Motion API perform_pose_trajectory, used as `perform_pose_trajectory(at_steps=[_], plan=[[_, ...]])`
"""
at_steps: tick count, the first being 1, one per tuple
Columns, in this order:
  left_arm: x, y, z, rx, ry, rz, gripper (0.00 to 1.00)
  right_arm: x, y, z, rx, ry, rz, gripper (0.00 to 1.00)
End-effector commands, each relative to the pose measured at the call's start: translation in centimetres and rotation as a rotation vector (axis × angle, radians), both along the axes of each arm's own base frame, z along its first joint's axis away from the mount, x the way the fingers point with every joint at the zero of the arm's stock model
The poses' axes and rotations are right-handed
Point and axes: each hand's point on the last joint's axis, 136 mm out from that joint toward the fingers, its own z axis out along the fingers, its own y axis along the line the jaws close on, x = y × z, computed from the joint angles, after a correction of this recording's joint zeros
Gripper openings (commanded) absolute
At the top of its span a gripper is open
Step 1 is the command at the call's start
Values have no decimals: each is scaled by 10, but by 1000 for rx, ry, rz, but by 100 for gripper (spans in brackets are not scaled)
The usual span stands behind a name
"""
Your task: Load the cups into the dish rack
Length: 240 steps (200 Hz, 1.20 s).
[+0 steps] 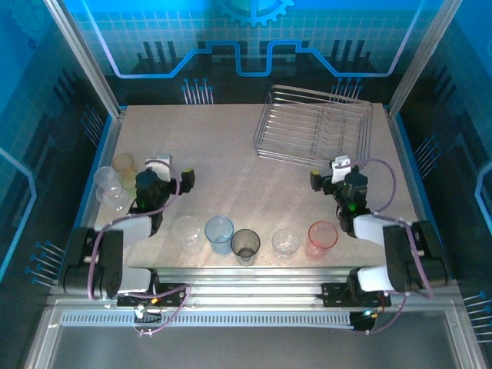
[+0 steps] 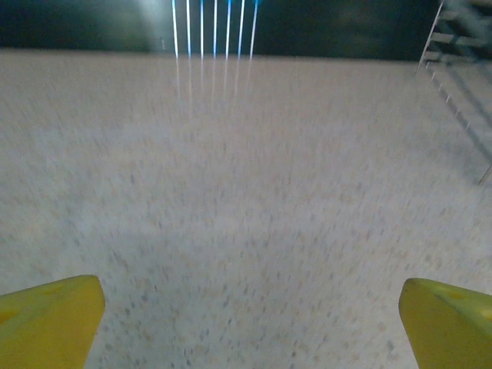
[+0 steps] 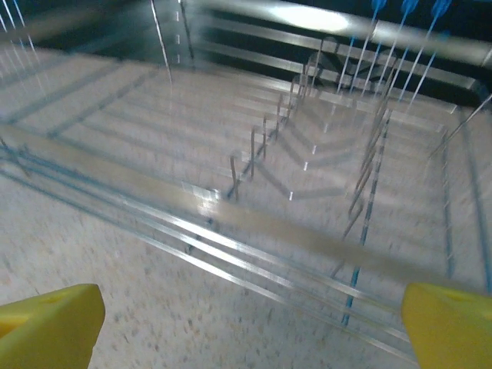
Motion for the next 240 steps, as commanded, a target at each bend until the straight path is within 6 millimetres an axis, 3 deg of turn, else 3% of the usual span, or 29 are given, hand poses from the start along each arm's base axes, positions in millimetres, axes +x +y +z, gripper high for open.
perform_pose_trajectory(at_steps=[1,20,48,86,122,160,176,202,240], plan=[[-11,14,54,30,-160,116,99,-16,-19,23,39,-33,-130,100],[-25,29,82,1,-197,214,99,-27,-28,42,164,-8,-190,100],[-41,37,121,-58,-159,266,99,-35,-47,76,327,83,-301,100],[-47,29,155,-27,-96,211,99,-11,-86,114,491,192,-408,99],[-46,21,168,-20,-72,166,99,22,-121,97,617,397,-513,94],[-51,19,160,-59,-14,165,99,63,-130,63,653,548,-511,89],[-54,18,152,-70,21,159,99,74,-134,62,573,516,-518,88],[-57,14,137,-87,72,144,99,78,-136,61,529,505,-543,88],[-59,8,115,-126,107,126,99,63,-128,28,589,503,-552,86]])
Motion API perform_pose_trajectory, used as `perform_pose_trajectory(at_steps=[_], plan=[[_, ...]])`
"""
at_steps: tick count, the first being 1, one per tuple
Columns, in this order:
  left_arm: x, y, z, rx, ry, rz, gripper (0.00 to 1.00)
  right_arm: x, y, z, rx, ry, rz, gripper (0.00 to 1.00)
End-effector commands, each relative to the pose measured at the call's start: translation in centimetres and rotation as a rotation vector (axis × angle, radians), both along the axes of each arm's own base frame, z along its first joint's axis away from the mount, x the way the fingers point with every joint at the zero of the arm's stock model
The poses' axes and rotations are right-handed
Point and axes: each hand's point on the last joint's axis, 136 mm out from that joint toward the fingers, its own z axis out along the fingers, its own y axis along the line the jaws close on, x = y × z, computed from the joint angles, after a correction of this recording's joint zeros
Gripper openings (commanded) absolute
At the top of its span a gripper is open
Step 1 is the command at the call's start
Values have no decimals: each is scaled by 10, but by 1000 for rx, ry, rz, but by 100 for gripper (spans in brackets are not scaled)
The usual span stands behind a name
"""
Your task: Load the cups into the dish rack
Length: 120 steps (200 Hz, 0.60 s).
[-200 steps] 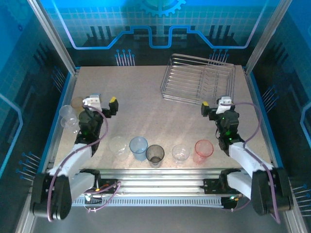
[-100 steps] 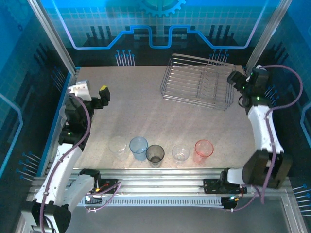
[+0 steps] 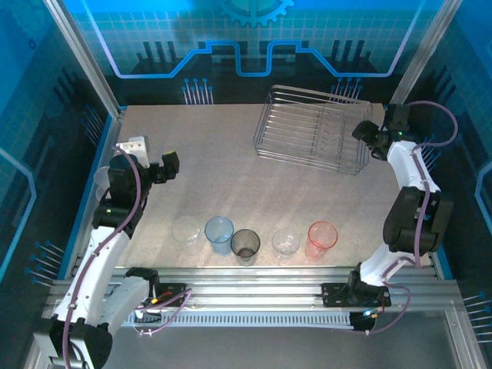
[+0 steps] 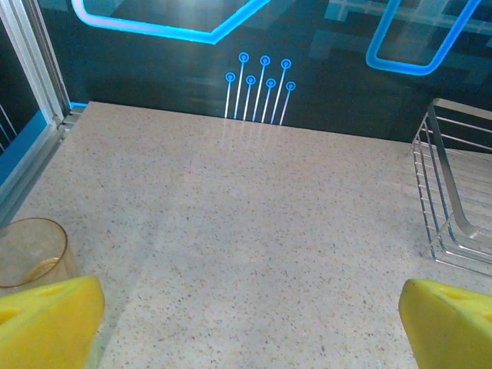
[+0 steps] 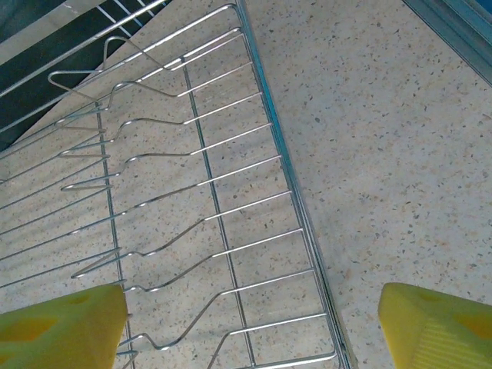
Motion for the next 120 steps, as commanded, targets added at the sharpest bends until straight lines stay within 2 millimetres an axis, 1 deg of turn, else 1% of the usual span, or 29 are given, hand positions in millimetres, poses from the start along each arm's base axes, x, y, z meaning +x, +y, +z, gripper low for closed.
perform_pose_trajectory(at_steps=[1,14,33,78,120], plan=[[-3,-8,-14,-47,27,-29,99,-10,5,-9,15,-27,-23,86],[-2,-10,-18,-56,30,-40,99,-9,5,-17,28,-40,-22,86],[2,-14,-21,-58,37,-57,99,-2,1,-26,27,-53,-15,86],[9,-16,-24,-57,64,-69,99,26,-11,-42,14,-117,3,85],[12,-16,-29,-61,82,-65,99,54,-23,-63,-8,-108,35,83]])
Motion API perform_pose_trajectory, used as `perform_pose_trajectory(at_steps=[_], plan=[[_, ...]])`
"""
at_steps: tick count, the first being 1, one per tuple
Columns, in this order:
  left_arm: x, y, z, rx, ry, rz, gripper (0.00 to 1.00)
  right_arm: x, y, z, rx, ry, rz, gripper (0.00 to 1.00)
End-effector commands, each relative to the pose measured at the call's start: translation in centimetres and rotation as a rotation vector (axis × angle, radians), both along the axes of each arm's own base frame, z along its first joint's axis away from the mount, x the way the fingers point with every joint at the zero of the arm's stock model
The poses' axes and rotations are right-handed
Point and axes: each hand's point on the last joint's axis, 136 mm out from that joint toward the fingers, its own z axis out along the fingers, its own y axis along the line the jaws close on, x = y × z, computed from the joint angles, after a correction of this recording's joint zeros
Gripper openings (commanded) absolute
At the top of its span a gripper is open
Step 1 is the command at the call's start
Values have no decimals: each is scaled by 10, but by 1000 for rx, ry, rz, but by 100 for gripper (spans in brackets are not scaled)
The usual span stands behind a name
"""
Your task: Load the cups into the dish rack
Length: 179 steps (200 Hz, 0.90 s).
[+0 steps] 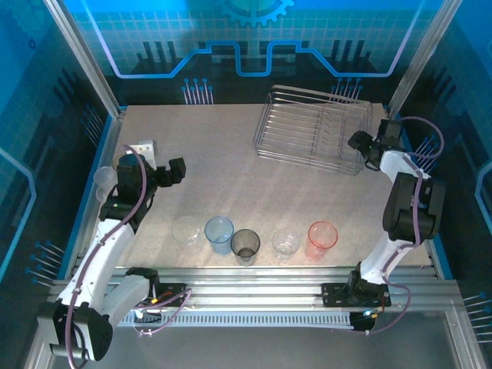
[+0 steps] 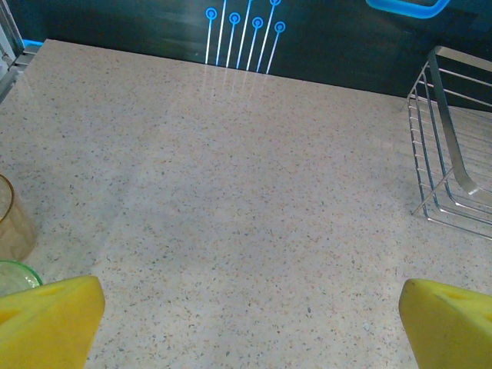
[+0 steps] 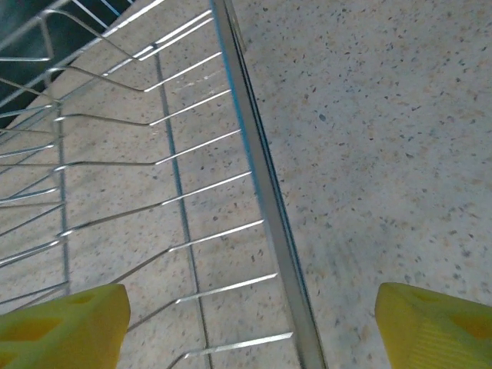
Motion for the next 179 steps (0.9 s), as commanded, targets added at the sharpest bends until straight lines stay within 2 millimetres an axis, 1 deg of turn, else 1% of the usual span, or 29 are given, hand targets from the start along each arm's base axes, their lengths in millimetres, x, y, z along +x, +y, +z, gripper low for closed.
perform_pose_trajectory(at_steps=[1,36,53,64,69,82,112,118,126,140,147,164,179], plan=[[4,-5,10,-18,-25,-15,99,26,-14,5,-32,-58,23,83],[6,-5,7,-18,-5,-13,99,48,-20,-8,-46,-43,50,79],[7,-5,6,-13,6,-14,99,57,-20,-14,-42,-37,78,70],[7,-5,7,-8,10,-15,99,60,-19,-18,-37,-25,90,67],[7,-5,6,-7,13,-13,99,62,-19,-19,-38,-23,95,63],[7,-5,7,-3,16,-13,100,62,-19,-22,-39,-8,98,55],[7,-6,6,-3,22,-12,99,57,-14,-25,-79,20,119,45],[7,-6,5,-3,23,-12,99,56,-13,-25,-90,28,128,41],[7,-7,6,-4,25,-13,99,55,-10,-26,-105,38,143,38],[6,-7,6,-1,28,-11,99,51,-6,-26,-136,55,162,35],[6,-7,6,0,29,-10,99,50,-2,-25,-152,59,177,31],[5,-8,5,-3,39,-12,99,46,5,-23,-189,69,210,28],[3,-8,5,-8,45,-11,99,44,17,-19,-228,62,254,23]])
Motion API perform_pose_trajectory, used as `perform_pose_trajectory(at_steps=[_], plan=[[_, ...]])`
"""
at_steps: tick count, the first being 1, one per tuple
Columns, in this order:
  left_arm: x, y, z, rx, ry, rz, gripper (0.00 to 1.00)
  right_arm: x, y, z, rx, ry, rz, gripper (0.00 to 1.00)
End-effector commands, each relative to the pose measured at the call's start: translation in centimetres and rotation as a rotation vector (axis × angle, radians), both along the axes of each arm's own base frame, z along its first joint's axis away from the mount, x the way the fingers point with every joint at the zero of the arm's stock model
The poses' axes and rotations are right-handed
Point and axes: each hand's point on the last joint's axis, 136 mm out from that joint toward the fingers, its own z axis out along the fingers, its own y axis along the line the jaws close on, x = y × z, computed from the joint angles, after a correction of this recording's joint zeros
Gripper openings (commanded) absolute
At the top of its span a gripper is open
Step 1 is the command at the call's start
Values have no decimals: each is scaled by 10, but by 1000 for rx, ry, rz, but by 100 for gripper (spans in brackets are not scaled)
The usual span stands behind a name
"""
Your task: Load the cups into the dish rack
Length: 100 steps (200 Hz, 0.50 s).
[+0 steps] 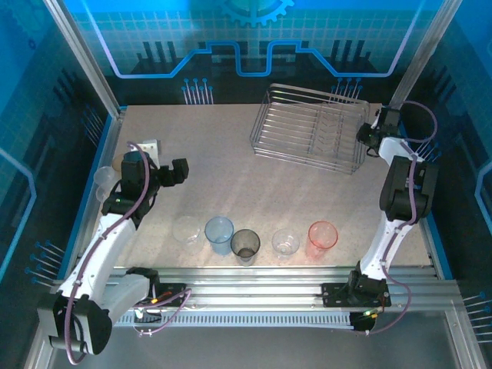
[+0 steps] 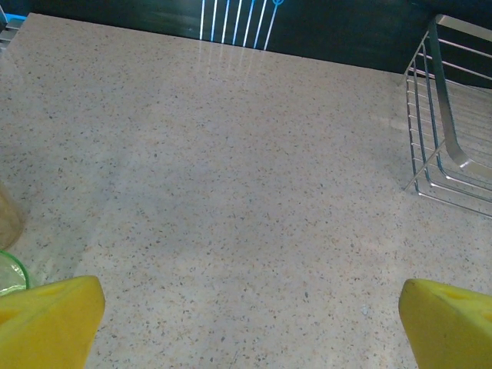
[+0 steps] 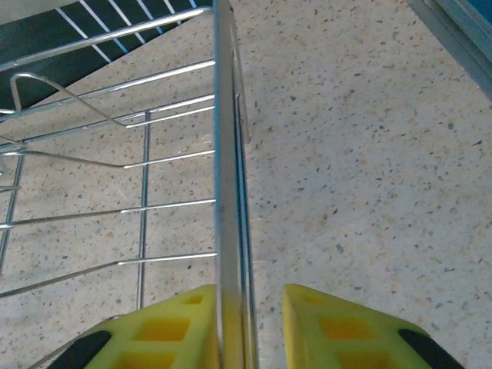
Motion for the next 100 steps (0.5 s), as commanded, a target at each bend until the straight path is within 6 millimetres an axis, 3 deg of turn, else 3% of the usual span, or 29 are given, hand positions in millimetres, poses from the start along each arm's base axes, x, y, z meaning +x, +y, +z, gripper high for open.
perform_pose_trajectory(at_steps=[1,42,100], plan=[[0,-1,13,-7,-11,6,99,-19,34,-16,-60,95,109,22],[-6,-2,14,-12,-5,6,99,-27,77,-7,-95,101,262,1],[-17,0,13,2,5,3,99,-53,125,5,-141,124,364,0]])
